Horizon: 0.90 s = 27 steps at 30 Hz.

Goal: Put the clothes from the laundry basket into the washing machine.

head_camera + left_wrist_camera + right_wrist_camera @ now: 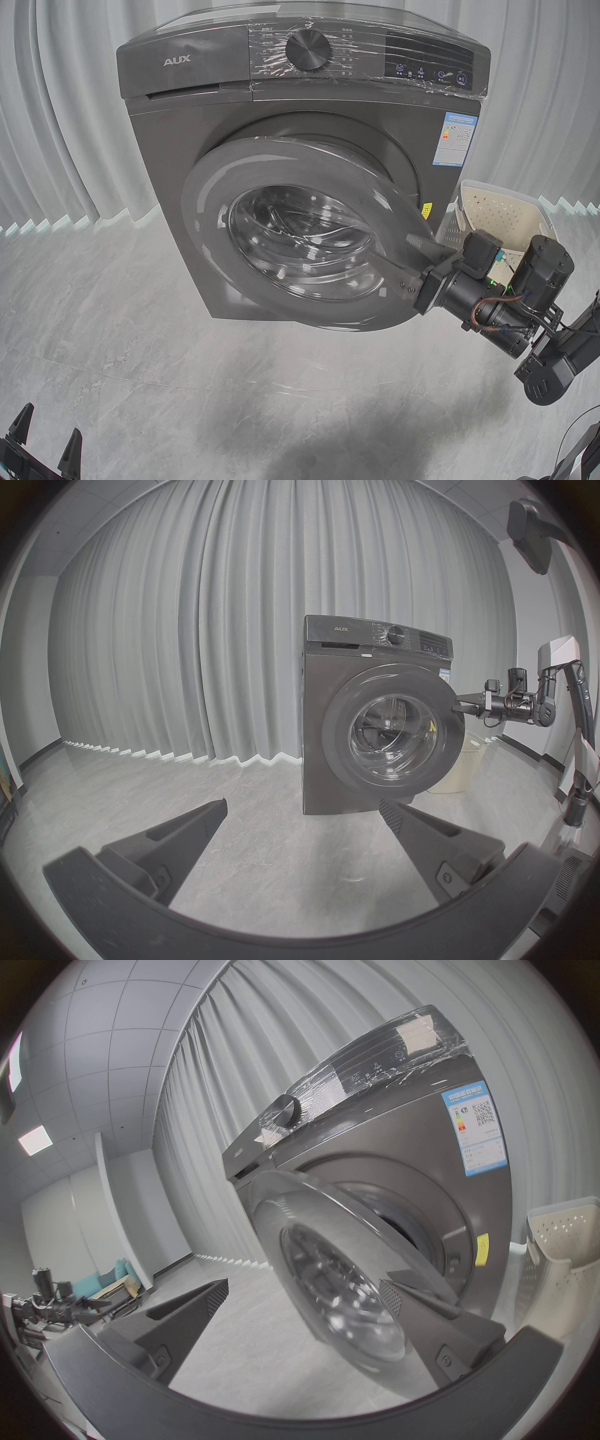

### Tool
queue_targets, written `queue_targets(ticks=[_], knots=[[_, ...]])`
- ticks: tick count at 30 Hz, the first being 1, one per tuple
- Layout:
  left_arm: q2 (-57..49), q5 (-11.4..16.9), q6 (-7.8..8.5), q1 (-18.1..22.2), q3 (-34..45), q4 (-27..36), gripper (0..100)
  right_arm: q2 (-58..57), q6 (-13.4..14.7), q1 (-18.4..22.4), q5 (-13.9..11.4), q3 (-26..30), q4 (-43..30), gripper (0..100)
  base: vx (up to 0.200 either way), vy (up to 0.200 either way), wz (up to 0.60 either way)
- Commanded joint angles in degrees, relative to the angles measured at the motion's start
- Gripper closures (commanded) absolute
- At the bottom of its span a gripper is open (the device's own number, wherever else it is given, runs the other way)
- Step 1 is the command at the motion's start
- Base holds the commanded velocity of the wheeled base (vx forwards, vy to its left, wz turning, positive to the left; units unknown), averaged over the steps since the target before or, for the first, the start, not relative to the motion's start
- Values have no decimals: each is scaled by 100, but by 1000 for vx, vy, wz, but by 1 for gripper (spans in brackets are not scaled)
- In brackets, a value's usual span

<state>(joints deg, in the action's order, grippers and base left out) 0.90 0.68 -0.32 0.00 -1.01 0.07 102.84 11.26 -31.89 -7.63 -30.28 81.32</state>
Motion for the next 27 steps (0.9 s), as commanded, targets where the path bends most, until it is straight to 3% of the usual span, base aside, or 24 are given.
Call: queue_targets(ticks=[1,14,27], knots=[[-90,-7,5,9,101,1,0,105,-1,25,174,-294,24,0,0,0,0],[-90,-16,-3,0,101,1,0,70,-10,-116,218,-180,68,0,0,0,0],[-90,-24,-3,0,101,1,0,61,-10,-124,227,-189,182,0,200,0,0]])
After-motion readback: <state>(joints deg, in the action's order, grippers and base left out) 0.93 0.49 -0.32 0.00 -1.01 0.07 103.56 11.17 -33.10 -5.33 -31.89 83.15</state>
